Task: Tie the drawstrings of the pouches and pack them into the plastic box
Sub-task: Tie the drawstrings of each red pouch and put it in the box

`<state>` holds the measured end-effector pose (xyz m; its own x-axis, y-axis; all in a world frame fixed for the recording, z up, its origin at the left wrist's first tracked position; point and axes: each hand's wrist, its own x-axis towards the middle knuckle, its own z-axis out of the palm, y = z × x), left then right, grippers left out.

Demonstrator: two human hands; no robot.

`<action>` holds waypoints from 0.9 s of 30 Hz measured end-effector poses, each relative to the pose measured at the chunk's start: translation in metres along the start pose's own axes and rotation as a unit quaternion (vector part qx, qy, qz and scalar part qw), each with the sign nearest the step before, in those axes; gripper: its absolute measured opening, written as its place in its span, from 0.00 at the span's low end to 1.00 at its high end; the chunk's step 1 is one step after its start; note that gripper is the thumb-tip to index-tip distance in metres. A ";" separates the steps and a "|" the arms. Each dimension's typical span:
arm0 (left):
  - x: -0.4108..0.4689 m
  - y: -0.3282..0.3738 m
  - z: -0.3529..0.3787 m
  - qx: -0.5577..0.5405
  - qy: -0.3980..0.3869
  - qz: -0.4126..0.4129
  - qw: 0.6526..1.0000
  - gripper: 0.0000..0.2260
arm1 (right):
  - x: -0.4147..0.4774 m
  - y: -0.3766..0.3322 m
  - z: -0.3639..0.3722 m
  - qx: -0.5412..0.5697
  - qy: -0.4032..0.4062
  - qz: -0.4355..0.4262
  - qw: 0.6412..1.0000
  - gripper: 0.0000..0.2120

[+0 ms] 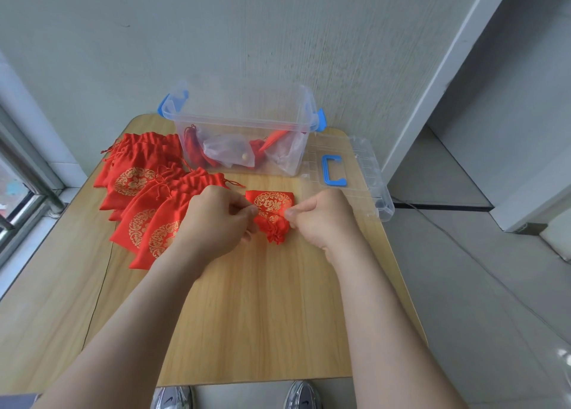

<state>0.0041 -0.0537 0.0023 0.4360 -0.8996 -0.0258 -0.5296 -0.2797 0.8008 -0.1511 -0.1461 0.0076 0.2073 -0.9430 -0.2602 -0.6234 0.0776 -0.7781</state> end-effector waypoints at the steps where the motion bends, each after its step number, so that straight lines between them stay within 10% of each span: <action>1: 0.000 0.000 0.000 0.005 0.006 -0.015 1.000 0.09 | -0.001 0.000 -0.001 -0.037 0.016 0.002 0.999 0.05; 13: -0.002 0.000 -0.006 0.088 0.011 -0.132 0.987 0.10 | -0.013 -0.002 -0.003 -0.236 0.012 0.025 0.971 0.10; 21: -0.001 -0.006 0.010 0.229 0.119 0.002 0.966 0.07 | -0.015 -0.004 0.000 -0.284 -0.006 -0.001 0.959 0.12; 27: -0.002 -0.006 0.017 0.261 0.031 0.125 0.957 0.10 | -0.012 0.001 0.006 -0.275 -0.023 -0.028 0.961 0.16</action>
<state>-0.0060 -0.0560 -0.0125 0.2810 -0.9434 0.1759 -0.9077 -0.2017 0.3681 -0.1499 -0.1326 0.0067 0.2772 -0.9243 -0.2625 -0.9121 -0.1672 -0.3744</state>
